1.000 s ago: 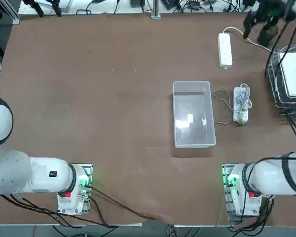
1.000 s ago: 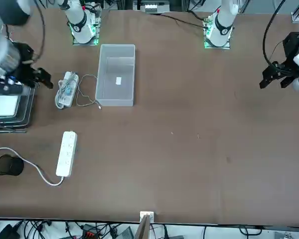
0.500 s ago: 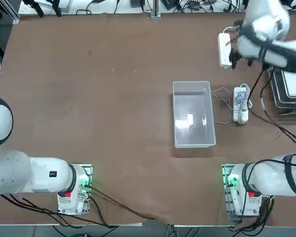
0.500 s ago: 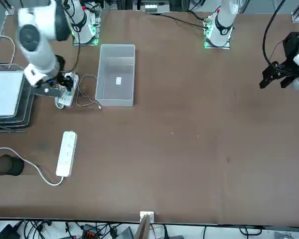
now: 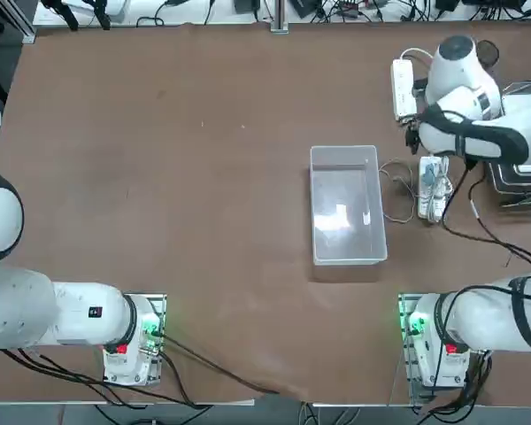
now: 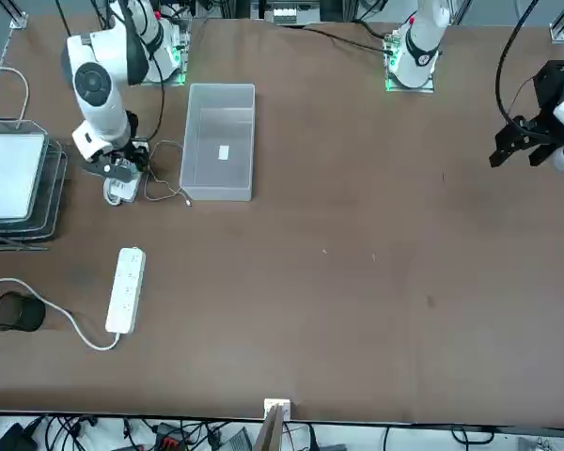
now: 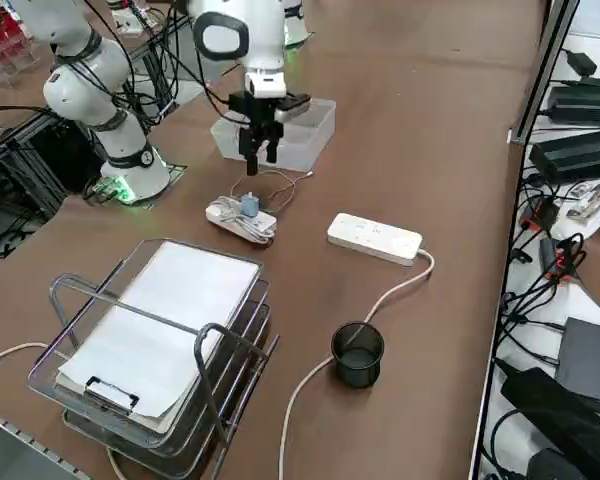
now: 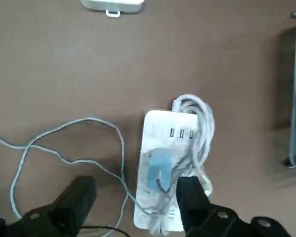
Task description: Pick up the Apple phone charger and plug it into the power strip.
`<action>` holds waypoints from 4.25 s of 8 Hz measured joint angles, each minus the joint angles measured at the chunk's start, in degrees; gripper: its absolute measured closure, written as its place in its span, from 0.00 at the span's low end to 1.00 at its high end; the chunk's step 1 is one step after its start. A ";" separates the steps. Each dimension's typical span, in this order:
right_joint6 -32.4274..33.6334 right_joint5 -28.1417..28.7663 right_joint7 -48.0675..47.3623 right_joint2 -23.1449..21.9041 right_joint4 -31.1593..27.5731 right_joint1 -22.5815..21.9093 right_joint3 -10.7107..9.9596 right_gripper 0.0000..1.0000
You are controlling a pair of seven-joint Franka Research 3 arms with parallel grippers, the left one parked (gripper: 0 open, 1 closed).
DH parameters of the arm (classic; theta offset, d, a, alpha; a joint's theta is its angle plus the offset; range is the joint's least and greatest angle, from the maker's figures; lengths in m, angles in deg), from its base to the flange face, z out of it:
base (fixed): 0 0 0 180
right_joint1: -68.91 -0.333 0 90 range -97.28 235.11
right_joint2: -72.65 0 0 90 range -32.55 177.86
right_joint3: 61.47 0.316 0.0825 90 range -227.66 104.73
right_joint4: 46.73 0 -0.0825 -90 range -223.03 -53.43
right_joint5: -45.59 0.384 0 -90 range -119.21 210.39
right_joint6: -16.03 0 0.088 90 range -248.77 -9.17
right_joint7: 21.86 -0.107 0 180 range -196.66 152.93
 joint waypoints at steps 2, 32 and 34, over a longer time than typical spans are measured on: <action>-4.34 -0.69 0.00 1.95 -2.40 1.81 -0.17 0.01; 11.14 14.73 5.02 20.08 35.66 1.53 0.47 0.63; 11.71 17.94 8.30 25.80 42.92 1.63 0.31 0.63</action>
